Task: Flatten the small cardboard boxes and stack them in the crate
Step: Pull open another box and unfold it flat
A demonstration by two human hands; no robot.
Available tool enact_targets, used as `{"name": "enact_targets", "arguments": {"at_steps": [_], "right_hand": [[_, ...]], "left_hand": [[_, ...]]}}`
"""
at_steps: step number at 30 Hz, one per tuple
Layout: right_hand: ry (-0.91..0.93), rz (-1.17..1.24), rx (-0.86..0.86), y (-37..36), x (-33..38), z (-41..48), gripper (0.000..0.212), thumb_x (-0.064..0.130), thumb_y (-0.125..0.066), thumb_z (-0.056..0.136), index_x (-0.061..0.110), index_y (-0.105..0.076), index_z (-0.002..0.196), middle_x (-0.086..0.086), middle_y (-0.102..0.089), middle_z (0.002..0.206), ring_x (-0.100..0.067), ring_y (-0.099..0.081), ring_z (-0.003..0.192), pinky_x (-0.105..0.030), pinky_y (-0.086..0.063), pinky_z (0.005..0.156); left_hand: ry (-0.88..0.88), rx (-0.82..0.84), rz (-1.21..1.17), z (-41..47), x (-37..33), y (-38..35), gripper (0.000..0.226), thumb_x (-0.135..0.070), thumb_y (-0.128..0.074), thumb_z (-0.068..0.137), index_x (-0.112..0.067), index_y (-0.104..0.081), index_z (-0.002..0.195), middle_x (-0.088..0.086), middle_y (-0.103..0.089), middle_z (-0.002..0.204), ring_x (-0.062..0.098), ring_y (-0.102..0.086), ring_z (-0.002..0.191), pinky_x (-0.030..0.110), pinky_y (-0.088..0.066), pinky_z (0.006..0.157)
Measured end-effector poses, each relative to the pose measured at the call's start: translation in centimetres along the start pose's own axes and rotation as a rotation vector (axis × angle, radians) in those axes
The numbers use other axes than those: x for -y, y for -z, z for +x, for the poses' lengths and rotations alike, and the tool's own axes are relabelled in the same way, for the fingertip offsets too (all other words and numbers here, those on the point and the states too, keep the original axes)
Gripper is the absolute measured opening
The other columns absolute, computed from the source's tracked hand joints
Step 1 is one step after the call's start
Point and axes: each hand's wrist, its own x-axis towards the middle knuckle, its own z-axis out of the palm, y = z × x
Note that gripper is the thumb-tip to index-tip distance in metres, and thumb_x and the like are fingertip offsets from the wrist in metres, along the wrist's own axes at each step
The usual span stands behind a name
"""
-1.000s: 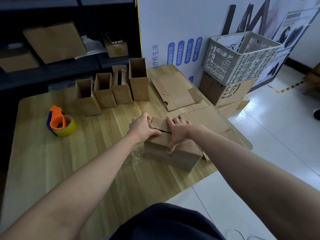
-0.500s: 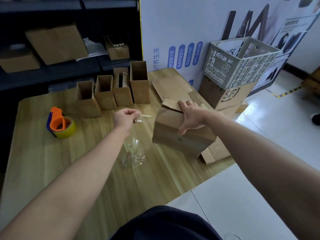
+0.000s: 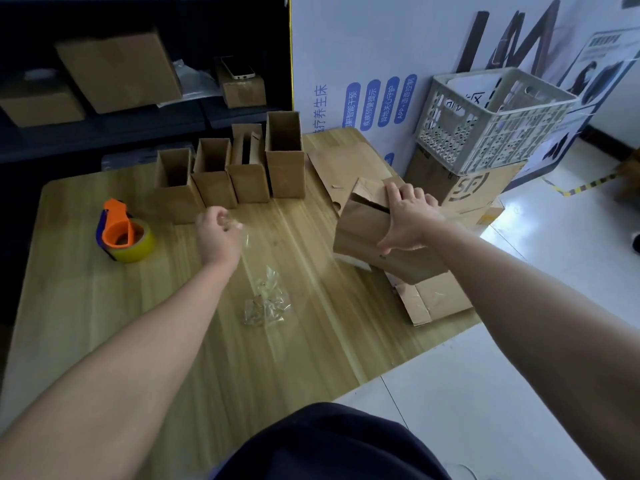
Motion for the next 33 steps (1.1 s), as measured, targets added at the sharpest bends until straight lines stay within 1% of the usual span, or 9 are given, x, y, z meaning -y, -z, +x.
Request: {"name": "enact_targets", "arguments": {"at_steps": [4,5,7,11,15,18,21,25,33], "right_hand": [[0.049,-0.005,-0.017,-0.7,1.8,0.3,0.125,0.055,-0.081,0.052,0.020,-0.005,0.145,-0.012,-0.031,0.137,-0.034,-0.031,0.127,-0.051,-0.025,0.108],[0.055,-0.019,-0.018,-0.8,1.9,0.3,0.125,0.055,-0.080,0.051,0.020,-0.005,0.145,-0.012,-0.031,0.136,-0.034,-0.031,0.126,-0.050,-0.025,0.108],[0.060,-0.040,-0.007,-1.1,2.2,0.2,0.125,0.054,-0.080,0.051,0.019,-0.005,0.145,-0.012,-0.031,0.135,-0.033,-0.031,0.125,-0.049,-0.025,0.108],[0.085,-0.042,0.023,-1.5,2.7,-0.1,0.124,0.052,-0.081,0.052,0.020,-0.005,0.146,-0.012,-0.029,0.137,-0.034,-0.028,0.127,-0.049,-0.023,0.110],[0.121,-0.060,0.033,-1.6,3.6,0.0,0.123,0.052,-0.080,0.052,0.019,-0.006,0.144,-0.012,-0.028,0.137,-0.034,-0.028,0.127,-0.050,-0.023,0.111],[0.152,-0.077,0.035,-2.2,4.2,0.0,0.125,0.053,-0.080,0.052,0.020,-0.004,0.146,-0.012,-0.028,0.138,-0.034,-0.027,0.129,-0.049,-0.019,0.113],[0.185,-0.090,0.025,-2.9,4.8,-0.2,0.125,0.055,-0.078,0.051,0.020,-0.005,0.146,-0.011,-0.030,0.136,-0.033,-0.027,0.128,-0.048,-0.016,0.114],[0.193,-0.097,0.036,-3.2,5.4,0.1,0.125,0.054,-0.078,0.050,0.020,-0.005,0.145,-0.011,-0.030,0.134,-0.033,-0.026,0.126,-0.047,-0.014,0.114],[0.168,-0.100,0.089,-2.6,5.7,0.4,0.128,0.052,-0.079,0.052,0.018,-0.001,0.148,-0.012,-0.028,0.137,-0.034,-0.024,0.129,-0.050,-0.013,0.114]], "left_hand": [[-0.422,0.229,0.252,-2.8,1.8,-1.3,0.017,-0.012,-0.049,0.095,-0.012,-0.049,0.112,0.005,-0.051,0.108,0.015,-0.050,0.076,0.018,-0.034,0.055],[-0.405,0.320,0.273,-3.3,2.8,-1.4,0.019,-0.019,-0.040,0.098,-0.014,-0.049,0.115,0.005,-0.053,0.110,0.018,-0.053,0.079,0.018,-0.036,0.058],[-0.284,0.543,0.330,-4.4,5.0,-1.8,0.034,-0.027,-0.033,0.099,-0.021,-0.045,0.129,0.006,-0.055,0.124,0.026,-0.057,0.104,0.028,-0.045,0.080],[-0.106,0.868,0.445,-6.9,8.4,-2.2,0.050,-0.014,-0.049,0.094,-0.013,-0.029,0.139,0.010,-0.051,0.138,0.026,-0.053,0.121,0.030,-0.039,0.096],[0.028,0.779,0.329,-6.5,8.6,-2.2,0.022,-0.001,-0.044,0.094,-0.004,-0.051,0.115,0.012,-0.058,0.127,0.025,-0.056,0.115,0.031,-0.045,0.091],[0.047,0.684,0.312,-6.0,8.3,-2.0,0.029,0.007,-0.046,0.089,-0.008,-0.058,0.111,0.008,-0.064,0.109,0.021,-0.060,0.099,0.032,-0.050,0.082],[0.012,0.622,0.324,-6.7,8.6,-1.9,0.050,0.007,-0.053,0.085,-0.012,-0.038,0.128,0.005,-0.057,0.097,0.020,-0.058,0.081,0.035,-0.051,0.072],[-0.013,0.615,0.324,-7.8,10.0,-2.1,0.072,0.007,-0.059,0.081,-0.020,-0.019,0.134,0.013,-0.043,0.122,0.019,-0.054,0.077,0.036,-0.047,0.073],[-0.022,0.658,0.420,-7.2,10.0,-2.6,0.095,0.007,-0.056,0.083,-0.038,0.000,0.144,0.015,-0.025,0.142,0.009,-0.050,0.066,0.030,-0.043,0.068]]}}
